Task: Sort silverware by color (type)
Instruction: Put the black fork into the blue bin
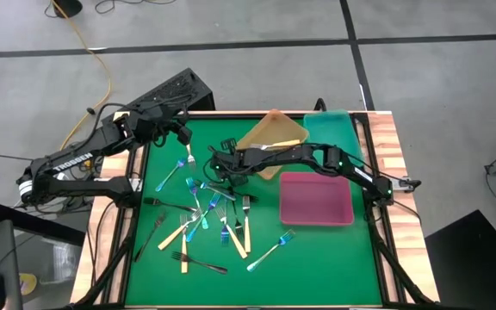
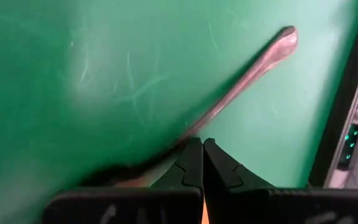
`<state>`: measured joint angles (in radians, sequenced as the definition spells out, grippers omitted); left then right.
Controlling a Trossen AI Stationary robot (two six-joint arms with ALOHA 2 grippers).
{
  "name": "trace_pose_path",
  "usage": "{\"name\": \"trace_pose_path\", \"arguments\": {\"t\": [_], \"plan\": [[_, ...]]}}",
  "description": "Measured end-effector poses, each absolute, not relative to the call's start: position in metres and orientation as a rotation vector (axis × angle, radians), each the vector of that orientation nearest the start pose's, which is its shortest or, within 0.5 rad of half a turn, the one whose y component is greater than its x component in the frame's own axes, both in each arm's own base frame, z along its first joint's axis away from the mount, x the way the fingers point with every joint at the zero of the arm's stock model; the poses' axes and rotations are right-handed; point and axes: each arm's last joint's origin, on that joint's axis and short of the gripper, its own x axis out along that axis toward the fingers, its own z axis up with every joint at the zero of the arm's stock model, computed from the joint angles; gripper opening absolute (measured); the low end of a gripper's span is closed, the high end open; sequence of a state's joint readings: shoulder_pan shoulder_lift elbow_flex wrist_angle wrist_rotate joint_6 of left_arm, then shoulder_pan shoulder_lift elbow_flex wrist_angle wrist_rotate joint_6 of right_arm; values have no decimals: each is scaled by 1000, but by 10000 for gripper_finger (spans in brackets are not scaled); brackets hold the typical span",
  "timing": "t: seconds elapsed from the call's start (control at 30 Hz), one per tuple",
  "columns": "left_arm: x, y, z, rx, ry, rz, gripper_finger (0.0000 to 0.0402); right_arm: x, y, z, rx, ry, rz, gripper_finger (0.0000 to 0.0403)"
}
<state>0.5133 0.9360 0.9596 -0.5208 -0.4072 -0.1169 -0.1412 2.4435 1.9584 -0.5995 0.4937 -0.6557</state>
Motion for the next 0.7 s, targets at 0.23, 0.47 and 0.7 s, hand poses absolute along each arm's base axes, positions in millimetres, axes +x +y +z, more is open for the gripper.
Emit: {"name": "trace_pose_path", "arguments": {"t": [0.23, 0.47, 0.7], "plan": [[160, 103, 337, -133, 463, 930, 156, 514, -57, 135, -751, 1166, -84, 18], [159, 103, 336, -134, 476, 930, 156, 522, -37, 171, -738, 1140, -115, 30], [158, 102, 333, -133, 505, 931, 156, 503, -57, 215, -730, 1334, -197, 18]]}}
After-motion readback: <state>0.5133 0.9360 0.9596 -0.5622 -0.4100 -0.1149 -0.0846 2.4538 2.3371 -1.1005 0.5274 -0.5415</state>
